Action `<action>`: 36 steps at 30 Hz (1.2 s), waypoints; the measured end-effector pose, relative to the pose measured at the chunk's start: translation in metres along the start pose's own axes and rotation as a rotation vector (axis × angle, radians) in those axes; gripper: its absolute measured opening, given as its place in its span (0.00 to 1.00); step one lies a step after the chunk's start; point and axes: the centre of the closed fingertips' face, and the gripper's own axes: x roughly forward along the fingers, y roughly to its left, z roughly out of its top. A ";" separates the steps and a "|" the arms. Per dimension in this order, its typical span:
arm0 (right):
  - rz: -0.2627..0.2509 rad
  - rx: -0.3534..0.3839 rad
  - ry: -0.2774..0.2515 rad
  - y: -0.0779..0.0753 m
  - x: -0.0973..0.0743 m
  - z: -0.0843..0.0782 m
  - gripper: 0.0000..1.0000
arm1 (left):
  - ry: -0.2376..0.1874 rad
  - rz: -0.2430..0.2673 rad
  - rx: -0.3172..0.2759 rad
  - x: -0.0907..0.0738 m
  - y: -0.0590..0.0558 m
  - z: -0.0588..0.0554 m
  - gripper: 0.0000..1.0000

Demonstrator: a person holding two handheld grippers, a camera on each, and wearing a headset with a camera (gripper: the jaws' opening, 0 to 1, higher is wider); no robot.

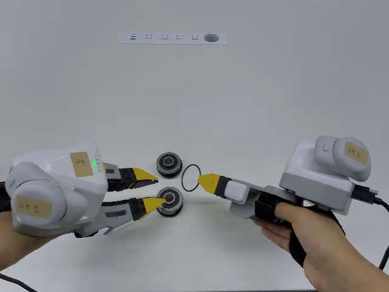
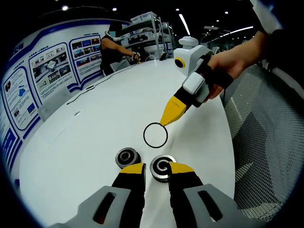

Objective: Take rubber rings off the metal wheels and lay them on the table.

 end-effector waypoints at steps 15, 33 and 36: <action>-0.165 0.055 -0.038 -0.043 -0.016 0.005 0.02 | 0.020 -0.032 -0.010 0.011 -0.006 -0.007 0.18; -0.258 -0.181 -0.066 -0.052 -0.026 0.020 0.12 | 0.033 -0.034 0.003 0.013 -0.006 -0.008 0.17; -0.269 -0.228 -0.071 -0.053 -0.027 0.023 0.16 | 0.034 -0.036 0.006 0.013 -0.006 -0.009 0.17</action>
